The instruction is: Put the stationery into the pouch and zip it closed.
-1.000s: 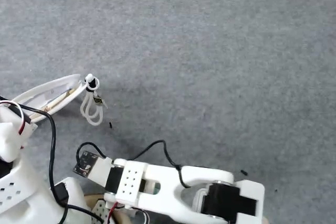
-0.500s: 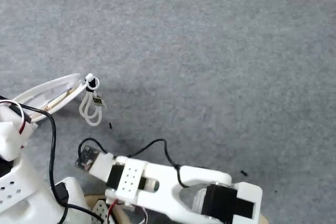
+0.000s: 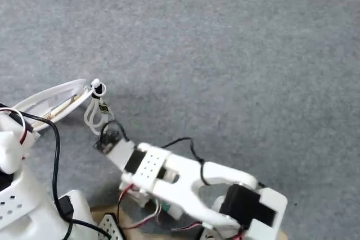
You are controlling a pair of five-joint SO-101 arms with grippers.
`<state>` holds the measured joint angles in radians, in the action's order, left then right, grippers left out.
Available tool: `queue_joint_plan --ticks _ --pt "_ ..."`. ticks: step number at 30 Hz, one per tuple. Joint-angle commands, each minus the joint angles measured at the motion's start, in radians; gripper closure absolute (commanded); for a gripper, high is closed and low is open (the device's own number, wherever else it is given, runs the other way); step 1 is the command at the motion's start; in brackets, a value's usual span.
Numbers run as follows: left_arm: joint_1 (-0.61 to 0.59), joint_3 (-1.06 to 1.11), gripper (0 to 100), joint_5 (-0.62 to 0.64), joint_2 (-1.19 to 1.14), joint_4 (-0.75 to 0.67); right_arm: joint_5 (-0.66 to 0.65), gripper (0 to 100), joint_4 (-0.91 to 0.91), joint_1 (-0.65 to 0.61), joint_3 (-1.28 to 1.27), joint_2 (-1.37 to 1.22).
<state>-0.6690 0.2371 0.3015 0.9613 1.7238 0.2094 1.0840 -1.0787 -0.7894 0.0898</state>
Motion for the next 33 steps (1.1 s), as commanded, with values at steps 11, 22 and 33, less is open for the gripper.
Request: queue_joint_plan --ticks 11,22,33 --pt "-0.008 -0.05 97 0.005 0.005 -0.031 -0.037 98.6 0.071 0.157 0.05 0.722" --pt "0.142 -0.061 97 -0.083 0.008 0.035 -0.032 98.6 -0.288 0.295 0.13 1.121" --pt "0.344 -0.225 97 -0.074 0.015 0.038 -0.031 98.6 -0.284 0.367 0.397 1.122"
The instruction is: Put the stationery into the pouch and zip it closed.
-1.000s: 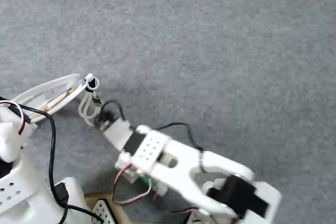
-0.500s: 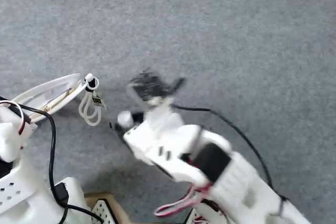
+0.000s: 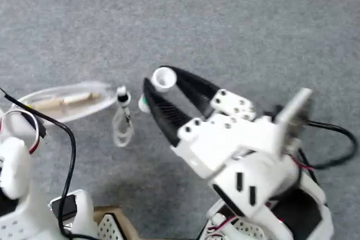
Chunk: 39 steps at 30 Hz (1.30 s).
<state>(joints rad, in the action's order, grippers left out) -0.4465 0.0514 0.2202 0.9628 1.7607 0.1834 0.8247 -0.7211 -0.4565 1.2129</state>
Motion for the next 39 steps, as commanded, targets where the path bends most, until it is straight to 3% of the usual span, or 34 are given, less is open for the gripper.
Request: queue_joint_plan --ticks 1,5,7,17,27,35,39 --pt "0.185 -0.027 97 0.025 0.015 0.002 -0.005 98.6 -0.025 0.009 0.065 -0.001" --pt "0.444 0.05 97 0.08 0.051 0.002 0.071 98.6 -0.077 0.006 0.031 -0.001" --pt "0.481 0.09 97 0.083 0.068 0.0 0.095 98.6 -0.103 0.006 -0.012 -0.001" --pt "0.481 0.265 97 0.083 0.069 -0.026 0.153 98.6 -0.299 -0.02 -0.354 -0.001" --pt "0.401 0.263 97 0.083 0.069 -0.032 0.15 98.6 -0.307 -0.041 -0.461 0.008" --pt "0.39 0.265 97 0.083 0.071 -0.031 0.146 98.6 -0.287 -0.048 -0.297 0.015" --pt "0.39 0.265 97 0.083 0.072 -0.031 0.051 98.6 -0.189 -0.129 -0.199 0.001"
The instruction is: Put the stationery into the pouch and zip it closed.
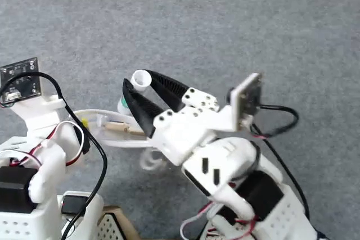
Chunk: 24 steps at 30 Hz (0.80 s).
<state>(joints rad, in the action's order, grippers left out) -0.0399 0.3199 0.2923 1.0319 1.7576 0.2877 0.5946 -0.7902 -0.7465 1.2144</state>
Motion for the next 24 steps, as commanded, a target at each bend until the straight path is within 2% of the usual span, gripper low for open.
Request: queue_joint_plan --ticks 1,5,16,21,24 --pt "-0.016 -0.004 97 0.011 0.003 -0.028 -0.074 98.6 0.055 -0.086 0.099 -0.001" --pt "-0.016 -0.004 97 0.011 0.005 -0.028 -0.091 98.6 0.1 -0.135 0.101 -0.001" --pt "-0.016 -0.012 97 0.011 0.008 -0.028 -0.097 97.7 0.107 -0.133 -0.084 0.004" --pt "-0.016 -0.012 97 0.011 0.008 -0.029 -0.146 84.3 0.115 -0.133 -0.079 0.004" --pt "-0.016 -0.012 97 0.011 0.008 -0.029 -0.157 81.0 0.115 -0.133 -0.077 0.004"
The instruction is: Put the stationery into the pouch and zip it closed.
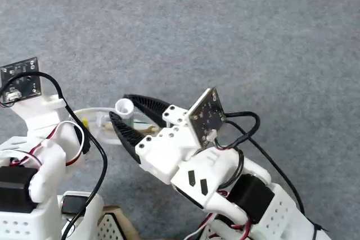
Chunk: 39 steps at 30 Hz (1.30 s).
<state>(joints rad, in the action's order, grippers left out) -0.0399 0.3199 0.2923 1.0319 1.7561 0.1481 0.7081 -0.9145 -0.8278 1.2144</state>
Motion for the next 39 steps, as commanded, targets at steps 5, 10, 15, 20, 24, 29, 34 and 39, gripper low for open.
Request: queue_joint_plan --ticks 5,10,15,20,24,29,34,39 --pt "-0.016 -0.012 97 0.011 0.008 -0.028 -0.017 81.0 0.002 -0.011 0.018 0.004" --pt "-0.018 -0.013 97 0.011 0.008 -0.028 -0.018 81.0 0.072 -0.003 0.105 0.005" --pt "-0.018 -0.013 97 0.011 0.008 -0.028 -0.018 80.8 0.414 0.098 0.255 0.007" --pt "-0.038 -0.013 97 0.011 0.008 -0.028 -0.018 80.8 0.744 0.157 0.38 0.007" --pt "-0.059 -0.013 97 0.011 0.008 -0.028 -0.015 80.8 0.893 0.157 0.375 0.005" --pt "-0.059 -0.013 97 0.011 0.0 -0.028 -0.014 80.7 0.916 0.158 0.222 0.005" --pt "-0.061 -0.013 97 0.011 -0.002 -0.028 -0.014 80.7 0.747 0.16 0.058 0.005" --pt "-0.061 -0.008 97 0.011 -0.002 -0.028 -0.018 80.7 0.531 0.16 -0.067 0.005"
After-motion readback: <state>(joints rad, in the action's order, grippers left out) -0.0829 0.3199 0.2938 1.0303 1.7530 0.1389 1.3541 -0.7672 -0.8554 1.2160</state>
